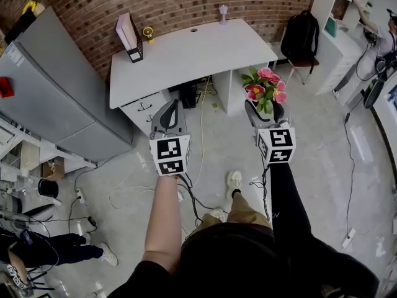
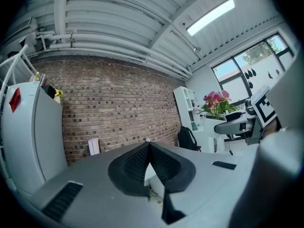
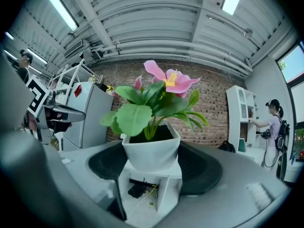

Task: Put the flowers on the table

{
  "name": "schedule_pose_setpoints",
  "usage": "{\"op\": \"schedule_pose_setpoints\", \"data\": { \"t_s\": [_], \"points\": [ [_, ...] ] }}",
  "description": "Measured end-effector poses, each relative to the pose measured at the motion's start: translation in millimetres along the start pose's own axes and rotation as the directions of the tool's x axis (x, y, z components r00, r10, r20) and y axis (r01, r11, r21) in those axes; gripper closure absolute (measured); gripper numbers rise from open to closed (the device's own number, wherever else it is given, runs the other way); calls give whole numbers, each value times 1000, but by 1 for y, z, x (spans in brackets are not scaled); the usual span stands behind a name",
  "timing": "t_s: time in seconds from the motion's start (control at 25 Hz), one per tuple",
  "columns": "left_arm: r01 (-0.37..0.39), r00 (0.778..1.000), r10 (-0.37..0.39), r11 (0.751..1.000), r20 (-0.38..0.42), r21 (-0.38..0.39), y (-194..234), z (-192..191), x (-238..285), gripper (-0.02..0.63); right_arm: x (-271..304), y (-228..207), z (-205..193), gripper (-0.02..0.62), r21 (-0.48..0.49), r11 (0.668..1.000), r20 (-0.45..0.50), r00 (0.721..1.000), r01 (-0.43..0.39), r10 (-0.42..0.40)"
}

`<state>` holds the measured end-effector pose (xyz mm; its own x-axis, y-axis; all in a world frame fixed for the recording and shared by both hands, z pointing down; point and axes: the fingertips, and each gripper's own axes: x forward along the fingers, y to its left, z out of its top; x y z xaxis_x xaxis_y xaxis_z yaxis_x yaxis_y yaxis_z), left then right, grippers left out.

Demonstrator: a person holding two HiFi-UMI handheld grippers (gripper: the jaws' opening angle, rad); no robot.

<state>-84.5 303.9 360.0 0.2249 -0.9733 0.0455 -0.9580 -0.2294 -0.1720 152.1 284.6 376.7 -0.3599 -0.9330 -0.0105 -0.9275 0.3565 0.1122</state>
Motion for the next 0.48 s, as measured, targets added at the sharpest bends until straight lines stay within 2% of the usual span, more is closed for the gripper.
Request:
{"op": "schedule_pose_setpoints", "data": {
  "t_s": [0.48],
  "points": [
    [-45, 999, 45, 999, -11, 4, 18, 7, 122, 600, 128, -58, 4, 262, 26, 998, 40, 998, -55, 54]
  ]
}}
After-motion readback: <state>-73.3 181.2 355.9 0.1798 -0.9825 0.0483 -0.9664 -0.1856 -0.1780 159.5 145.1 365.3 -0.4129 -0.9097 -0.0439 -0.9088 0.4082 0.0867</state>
